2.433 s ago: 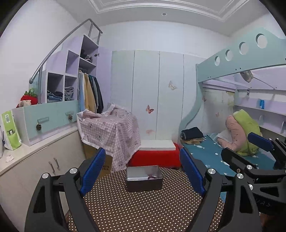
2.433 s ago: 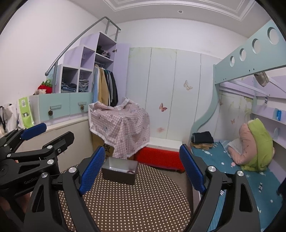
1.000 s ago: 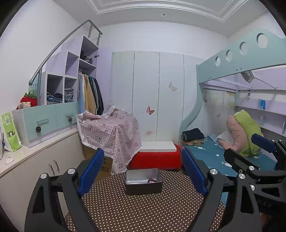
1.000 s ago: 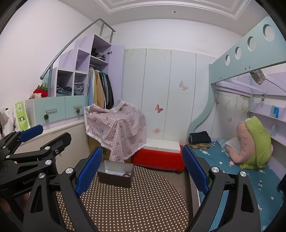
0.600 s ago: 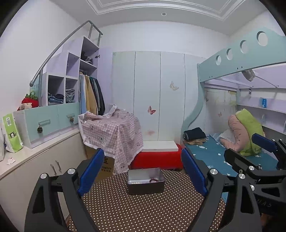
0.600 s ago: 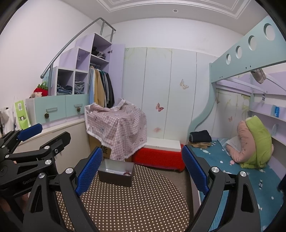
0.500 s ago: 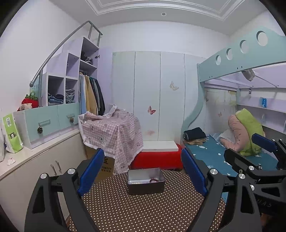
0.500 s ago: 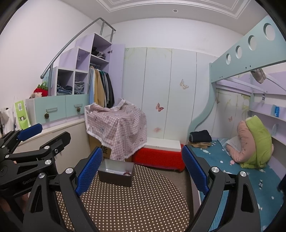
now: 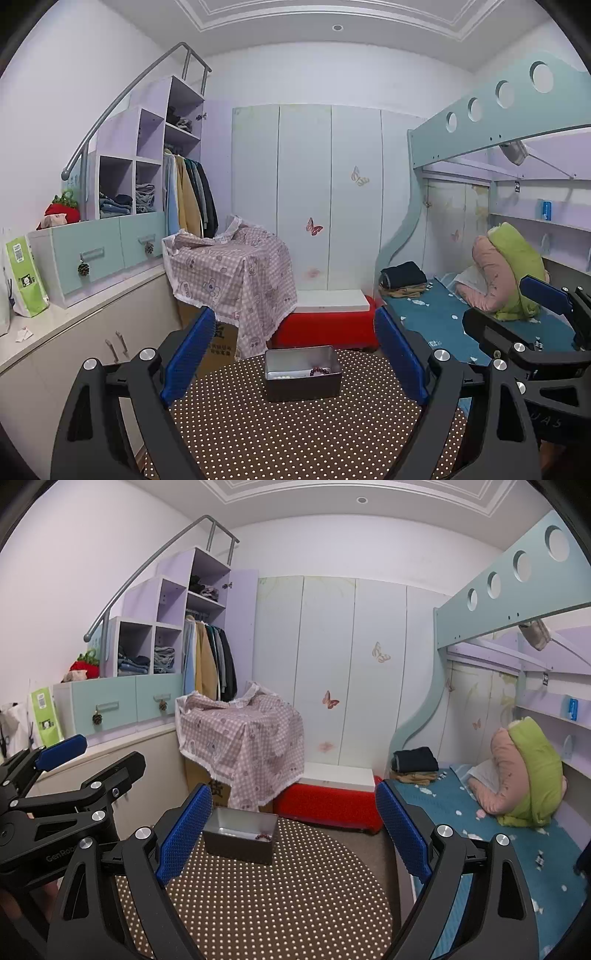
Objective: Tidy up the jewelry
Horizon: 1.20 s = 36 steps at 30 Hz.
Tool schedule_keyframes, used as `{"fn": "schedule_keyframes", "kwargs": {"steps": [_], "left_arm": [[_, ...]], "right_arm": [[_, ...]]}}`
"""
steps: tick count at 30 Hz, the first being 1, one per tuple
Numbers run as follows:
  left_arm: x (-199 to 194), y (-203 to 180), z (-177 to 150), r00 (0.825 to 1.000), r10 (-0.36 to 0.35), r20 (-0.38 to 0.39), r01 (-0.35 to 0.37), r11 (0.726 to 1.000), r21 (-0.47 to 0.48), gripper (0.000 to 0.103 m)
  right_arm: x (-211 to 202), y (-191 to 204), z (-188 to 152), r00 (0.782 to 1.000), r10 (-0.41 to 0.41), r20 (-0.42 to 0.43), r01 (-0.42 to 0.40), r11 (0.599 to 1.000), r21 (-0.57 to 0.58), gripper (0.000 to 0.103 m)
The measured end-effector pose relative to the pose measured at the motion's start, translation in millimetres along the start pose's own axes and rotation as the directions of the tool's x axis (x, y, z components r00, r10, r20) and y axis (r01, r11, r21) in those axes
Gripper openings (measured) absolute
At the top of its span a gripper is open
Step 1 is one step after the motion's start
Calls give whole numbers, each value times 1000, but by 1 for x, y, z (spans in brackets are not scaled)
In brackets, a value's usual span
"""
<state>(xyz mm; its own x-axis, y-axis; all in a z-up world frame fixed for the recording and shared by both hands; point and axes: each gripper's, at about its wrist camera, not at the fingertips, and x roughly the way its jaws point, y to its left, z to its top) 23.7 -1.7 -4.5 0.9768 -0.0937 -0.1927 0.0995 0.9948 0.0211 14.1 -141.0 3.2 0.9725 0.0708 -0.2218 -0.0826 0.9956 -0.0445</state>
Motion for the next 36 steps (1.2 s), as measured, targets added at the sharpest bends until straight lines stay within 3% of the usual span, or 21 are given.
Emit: {"fn": "schedule_keyframes", "kwargs": {"steps": [36], "left_arm": [[11,8,0,1000,9,-27,-9,1000,11,85]], "right_arm": [[0,11,-9,1000,8,-15,-8,1000,8,87]]}}
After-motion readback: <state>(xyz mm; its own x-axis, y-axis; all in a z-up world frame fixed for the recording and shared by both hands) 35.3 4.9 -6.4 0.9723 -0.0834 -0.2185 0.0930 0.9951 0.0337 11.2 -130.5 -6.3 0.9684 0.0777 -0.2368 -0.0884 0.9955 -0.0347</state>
